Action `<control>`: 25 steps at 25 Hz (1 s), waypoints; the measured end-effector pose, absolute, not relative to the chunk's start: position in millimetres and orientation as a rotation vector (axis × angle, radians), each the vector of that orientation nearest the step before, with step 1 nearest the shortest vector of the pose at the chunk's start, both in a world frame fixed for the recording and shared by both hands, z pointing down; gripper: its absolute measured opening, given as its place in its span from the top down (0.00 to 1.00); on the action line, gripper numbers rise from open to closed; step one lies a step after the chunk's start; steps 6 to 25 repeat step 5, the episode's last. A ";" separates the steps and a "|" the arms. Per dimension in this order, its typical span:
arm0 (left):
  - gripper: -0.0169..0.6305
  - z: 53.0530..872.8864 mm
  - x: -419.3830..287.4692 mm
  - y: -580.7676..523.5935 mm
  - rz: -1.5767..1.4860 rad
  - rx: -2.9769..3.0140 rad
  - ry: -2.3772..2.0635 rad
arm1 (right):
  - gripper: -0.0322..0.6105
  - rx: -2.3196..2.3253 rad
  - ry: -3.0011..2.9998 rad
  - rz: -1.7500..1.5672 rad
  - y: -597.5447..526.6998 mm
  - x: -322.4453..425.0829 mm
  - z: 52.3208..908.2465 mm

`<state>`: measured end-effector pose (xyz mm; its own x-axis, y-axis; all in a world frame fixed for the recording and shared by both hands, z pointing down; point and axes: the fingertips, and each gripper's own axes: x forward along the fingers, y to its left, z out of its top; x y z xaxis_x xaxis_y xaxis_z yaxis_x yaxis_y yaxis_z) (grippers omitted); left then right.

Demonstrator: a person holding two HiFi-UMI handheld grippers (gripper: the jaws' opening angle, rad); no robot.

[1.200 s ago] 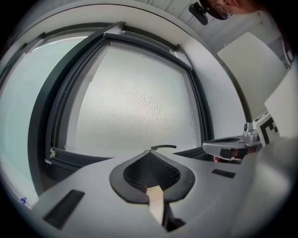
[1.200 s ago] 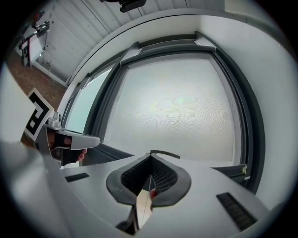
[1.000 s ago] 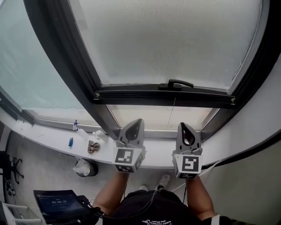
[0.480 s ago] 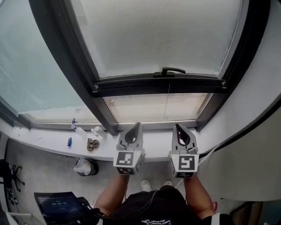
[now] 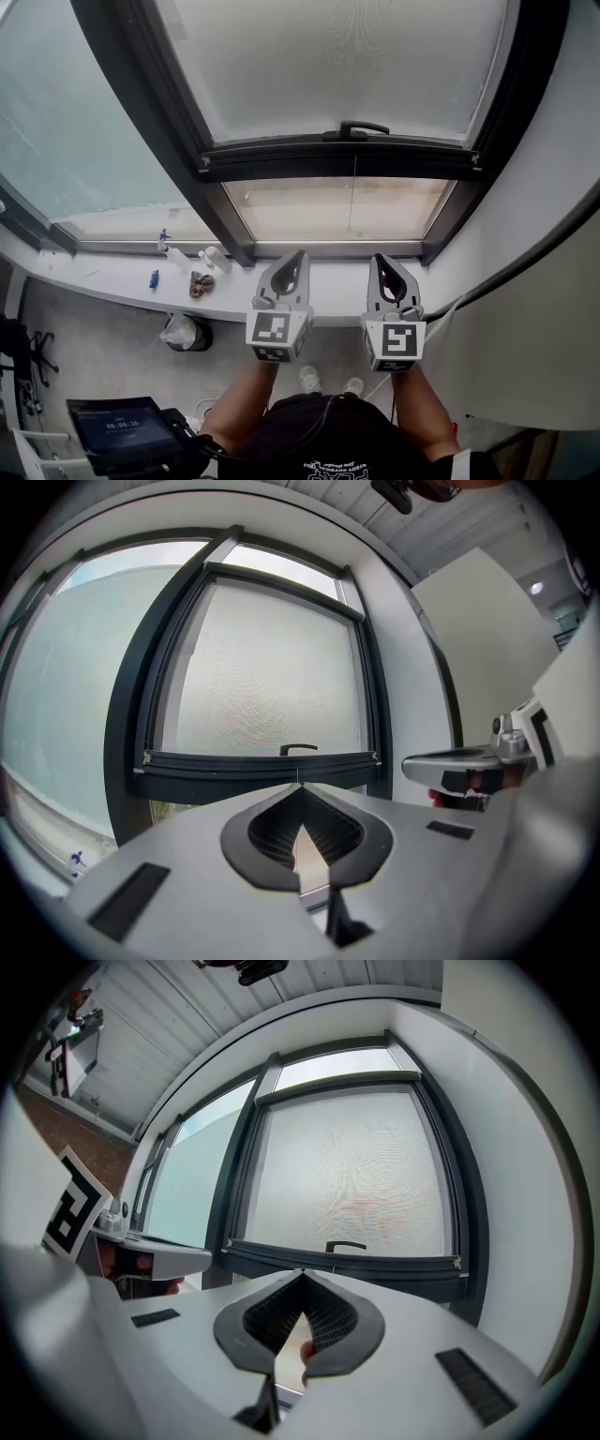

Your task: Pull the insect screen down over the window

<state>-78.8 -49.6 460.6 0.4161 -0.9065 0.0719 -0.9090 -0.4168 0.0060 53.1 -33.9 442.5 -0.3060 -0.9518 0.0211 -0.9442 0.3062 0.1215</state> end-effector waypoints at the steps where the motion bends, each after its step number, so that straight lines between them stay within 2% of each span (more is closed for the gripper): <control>1: 0.97 462.0 -76.7 -47.4 0.095 2.605 -1.671 | 0.95 1.799 -2.459 -0.129 -31.9 55.1 442.2; 25: 0.97 466.1 -70.0 -39.9 0.103 2.602 -1.665 | 0.95 1.817 -2.427 -0.127 -25.6 61.2 441.1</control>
